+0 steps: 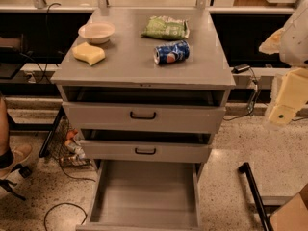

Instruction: Place pepsi can into bottom drawer

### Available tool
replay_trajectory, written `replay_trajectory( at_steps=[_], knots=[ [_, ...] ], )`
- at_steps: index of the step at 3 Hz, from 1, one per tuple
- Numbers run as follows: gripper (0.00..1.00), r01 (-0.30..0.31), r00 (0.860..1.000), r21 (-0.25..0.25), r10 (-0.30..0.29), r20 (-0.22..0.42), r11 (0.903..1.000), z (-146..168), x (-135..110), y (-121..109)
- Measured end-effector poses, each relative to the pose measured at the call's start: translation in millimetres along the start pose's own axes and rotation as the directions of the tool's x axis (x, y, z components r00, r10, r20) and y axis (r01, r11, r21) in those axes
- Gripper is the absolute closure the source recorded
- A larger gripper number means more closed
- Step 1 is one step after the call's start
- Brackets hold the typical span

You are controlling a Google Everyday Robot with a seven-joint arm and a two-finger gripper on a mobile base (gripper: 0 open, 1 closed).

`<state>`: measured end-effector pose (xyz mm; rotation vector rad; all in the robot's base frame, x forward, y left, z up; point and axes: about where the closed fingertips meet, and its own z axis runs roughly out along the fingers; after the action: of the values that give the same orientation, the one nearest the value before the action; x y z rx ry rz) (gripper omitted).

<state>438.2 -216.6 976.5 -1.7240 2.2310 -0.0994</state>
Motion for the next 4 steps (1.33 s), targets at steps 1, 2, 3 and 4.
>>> replay_trajectory(
  at_steps=[1, 2, 3, 4],
  knots=[
    [0.0, 0.0, 1.0, 0.002, 0.0, 0.001, 1.0, 0, 0, 0],
    [0.0, 0.023, 0.999, 0.04, -0.024, 0.04, 0.9989, 11, -6, -30],
    [0.0, 0.054, 0.995, 0.084, -0.061, 0.082, 0.995, 35, -17, -75],
    [0.0, 0.088, 0.988, 0.108, -0.101, 0.117, 0.9902, 67, -35, -115]
  ],
)
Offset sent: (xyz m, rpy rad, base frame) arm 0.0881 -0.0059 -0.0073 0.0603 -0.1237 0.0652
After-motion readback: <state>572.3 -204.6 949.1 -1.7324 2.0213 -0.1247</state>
